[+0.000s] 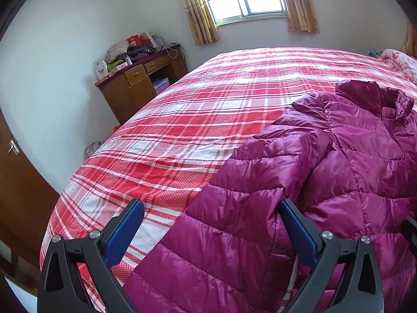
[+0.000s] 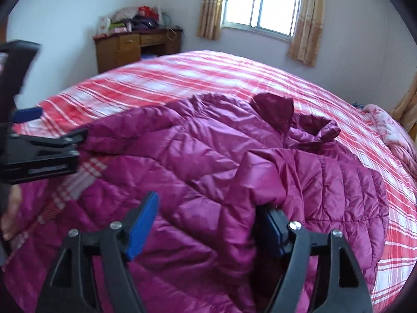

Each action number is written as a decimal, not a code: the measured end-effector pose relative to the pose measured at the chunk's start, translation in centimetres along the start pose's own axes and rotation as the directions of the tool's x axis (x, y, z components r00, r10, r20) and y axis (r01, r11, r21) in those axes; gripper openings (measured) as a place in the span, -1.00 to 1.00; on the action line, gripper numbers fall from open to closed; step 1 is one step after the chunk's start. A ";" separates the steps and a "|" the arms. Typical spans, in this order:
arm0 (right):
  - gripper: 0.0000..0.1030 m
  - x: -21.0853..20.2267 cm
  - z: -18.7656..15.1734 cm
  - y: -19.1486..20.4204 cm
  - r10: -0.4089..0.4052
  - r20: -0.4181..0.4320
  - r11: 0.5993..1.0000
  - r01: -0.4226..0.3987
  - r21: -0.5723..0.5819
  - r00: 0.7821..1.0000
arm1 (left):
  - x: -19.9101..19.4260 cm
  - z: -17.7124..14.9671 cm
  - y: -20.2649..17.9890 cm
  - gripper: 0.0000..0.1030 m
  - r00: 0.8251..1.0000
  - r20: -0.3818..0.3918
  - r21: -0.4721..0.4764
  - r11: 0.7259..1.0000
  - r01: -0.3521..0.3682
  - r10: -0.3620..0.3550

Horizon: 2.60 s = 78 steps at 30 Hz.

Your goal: Fold large clothes

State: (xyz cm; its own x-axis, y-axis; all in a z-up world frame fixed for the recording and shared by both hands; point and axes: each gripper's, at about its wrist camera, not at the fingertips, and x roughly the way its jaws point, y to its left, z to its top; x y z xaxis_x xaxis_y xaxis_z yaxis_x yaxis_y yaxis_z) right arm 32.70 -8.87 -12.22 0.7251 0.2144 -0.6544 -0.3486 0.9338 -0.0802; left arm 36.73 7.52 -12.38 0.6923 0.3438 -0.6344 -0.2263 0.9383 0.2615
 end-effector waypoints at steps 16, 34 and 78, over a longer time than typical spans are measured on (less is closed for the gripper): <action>-0.18 -2.2 0.5 -4.1 -0.067 -0.007 0.982 0.067 0.174 0.998 | -1.4 0.5 -1.4 0.98 1.000 0.014 -0.002 1.000 -0.028 0.028; -0.40 -0.2 0.6 -14.0 -0.215 -0.006 0.913 0.203 0.353 0.977 | -5.6 1.8 -10.8 0.98 0.992 0.098 0.117 0.991 0.067 -0.079; 0.10 3.8 -4.1 -14.6 -0.164 -0.180 0.909 0.219 0.354 0.970 | 2.6 1.2 -16.9 0.98 1.000 -0.012 0.173 0.985 0.026 -0.024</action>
State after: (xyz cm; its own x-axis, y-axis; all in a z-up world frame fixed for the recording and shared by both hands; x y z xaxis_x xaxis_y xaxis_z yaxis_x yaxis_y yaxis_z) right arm 38.08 -22.83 -16.58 0.6535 0.0038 -0.7569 0.0523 0.9974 0.0501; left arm 43.23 -7.48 -17.56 0.6890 0.3218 -0.6494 -0.0869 0.9262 0.3668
